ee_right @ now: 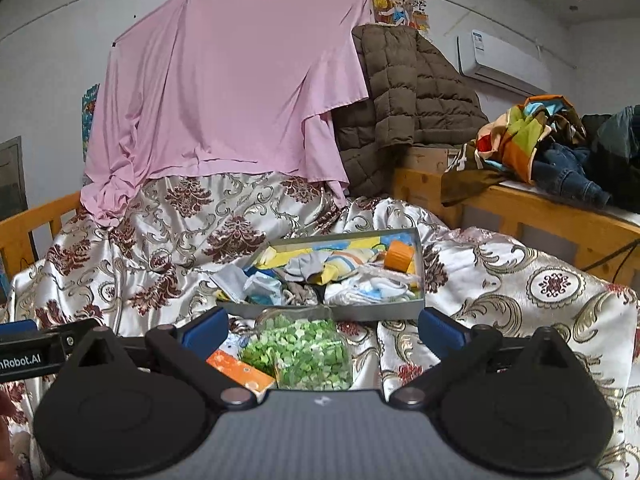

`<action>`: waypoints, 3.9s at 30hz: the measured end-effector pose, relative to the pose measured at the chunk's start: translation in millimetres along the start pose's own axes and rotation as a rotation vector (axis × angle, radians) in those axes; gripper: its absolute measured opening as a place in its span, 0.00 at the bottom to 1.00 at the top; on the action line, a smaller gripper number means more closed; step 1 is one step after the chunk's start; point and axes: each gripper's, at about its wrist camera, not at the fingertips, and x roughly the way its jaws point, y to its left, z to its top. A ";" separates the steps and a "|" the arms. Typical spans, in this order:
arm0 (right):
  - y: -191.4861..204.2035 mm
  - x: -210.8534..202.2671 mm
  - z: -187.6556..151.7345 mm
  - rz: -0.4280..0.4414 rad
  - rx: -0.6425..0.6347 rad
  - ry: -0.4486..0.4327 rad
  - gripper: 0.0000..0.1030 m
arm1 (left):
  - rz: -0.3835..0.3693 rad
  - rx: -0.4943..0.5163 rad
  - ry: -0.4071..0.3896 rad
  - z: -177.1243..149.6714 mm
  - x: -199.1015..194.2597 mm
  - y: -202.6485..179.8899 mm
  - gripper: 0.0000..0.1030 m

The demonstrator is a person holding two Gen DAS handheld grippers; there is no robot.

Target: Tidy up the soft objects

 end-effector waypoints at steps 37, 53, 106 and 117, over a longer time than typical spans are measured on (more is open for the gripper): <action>7.4 27.7 -49.2 0.002 0.007 0.143 1.00 | 0.048 0.024 0.082 -32.4 22.5 8.0 0.99; 7.6 29.2 -51.0 0.002 0.001 0.159 1.00 | 0.048 0.030 0.092 -35.8 22.5 6.4 0.99; 7.4 29.6 -51.0 0.003 0.002 0.160 1.00 | 0.048 0.034 0.098 -38.6 21.7 3.7 0.99; 7.4 29.5 -51.0 0.003 0.002 0.161 1.00 | 0.049 0.040 0.103 -38.9 22.1 3.5 0.99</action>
